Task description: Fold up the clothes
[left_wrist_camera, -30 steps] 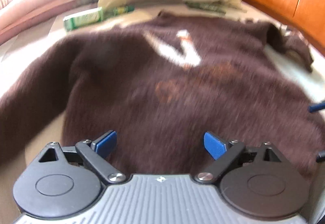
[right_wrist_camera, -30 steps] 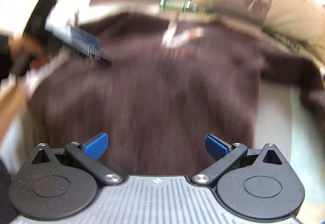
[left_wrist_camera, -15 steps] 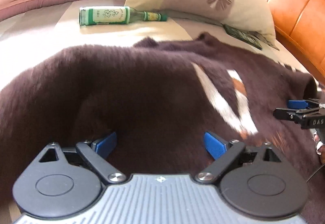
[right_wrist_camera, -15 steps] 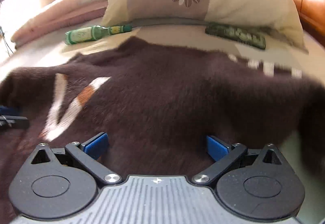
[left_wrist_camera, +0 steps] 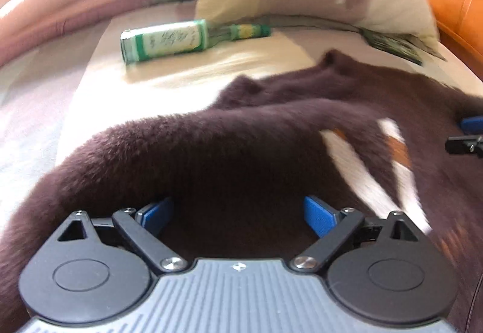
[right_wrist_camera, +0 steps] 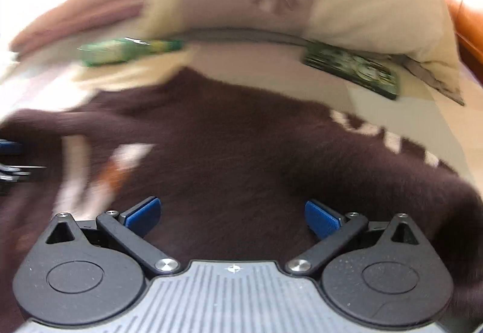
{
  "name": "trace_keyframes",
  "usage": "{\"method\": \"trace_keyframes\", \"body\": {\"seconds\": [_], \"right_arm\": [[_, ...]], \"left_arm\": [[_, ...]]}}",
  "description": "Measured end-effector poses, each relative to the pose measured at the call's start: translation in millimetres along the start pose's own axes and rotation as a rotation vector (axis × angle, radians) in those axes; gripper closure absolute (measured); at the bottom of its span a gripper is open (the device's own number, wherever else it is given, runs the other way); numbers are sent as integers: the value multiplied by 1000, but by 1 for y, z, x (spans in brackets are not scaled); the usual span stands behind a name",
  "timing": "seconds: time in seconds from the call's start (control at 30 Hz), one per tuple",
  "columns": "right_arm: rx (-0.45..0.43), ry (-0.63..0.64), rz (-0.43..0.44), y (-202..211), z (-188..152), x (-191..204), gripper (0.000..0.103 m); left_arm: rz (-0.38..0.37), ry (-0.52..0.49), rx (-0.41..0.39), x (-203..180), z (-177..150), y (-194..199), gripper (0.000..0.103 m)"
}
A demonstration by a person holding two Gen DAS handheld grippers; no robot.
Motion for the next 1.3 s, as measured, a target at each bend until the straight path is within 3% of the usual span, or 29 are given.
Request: {"method": "trace_keyframes", "body": {"seconds": [0.13,0.23,0.3,0.4,0.57,0.63,0.77,0.83,0.9,0.97,1.03,1.17,1.27,1.3], "right_arm": [[14,160,175,32,-51,44,0],[58,282,168,27,-94,63,0],[48,343,124,30,-123,63,0],[22,284,111,52,-146,44,0],[43,247,81,87,-170,14,0],[57,228,55,99,-172,18,0],[-16,244,111,108,-169,49,0],[-11,235,116,98,-172,61,0],[-14,261,95,94,-184,60,0],[-20,294,71,92,-196,58,0],[-17,289,75,104,-207,46,0],[9,291,80,127,-219,22,0],[24,252,75,132,-210,28,0],[6,242,94,133,-206,35,0]], "left_arm": [[-99,-140,-51,-46,-28,42,9],[-121,-231,-42,-78,-68,55,9],[-123,-189,-36,-82,-94,62,9],[-109,-99,-26,-79,-129,84,8],[-98,-79,17,-85,-170,121,6],[-104,-101,32,-85,-171,132,6],[-69,-112,-53,-85,-148,142,6],[-76,-110,-54,-90,-141,131,6],[-70,-111,-24,-96,-140,119,6],[-41,-96,55,-101,-154,108,5],[-46,-54,33,-100,-165,117,5],[-51,-90,82,-101,-178,136,4],[-54,-119,114,-102,-187,151,4],[-53,-133,91,-104,-181,154,4]]}}
Point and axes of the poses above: each gripper's, at about its wrist camera, not at the fingertips, and y roughly against the way its jaws point, x to its left, z to its top, the point moved 6 cm from there along -y, roughly the way its jaws point, and after that the axes turned 9 degrees about -y, right-handed, at the moved point
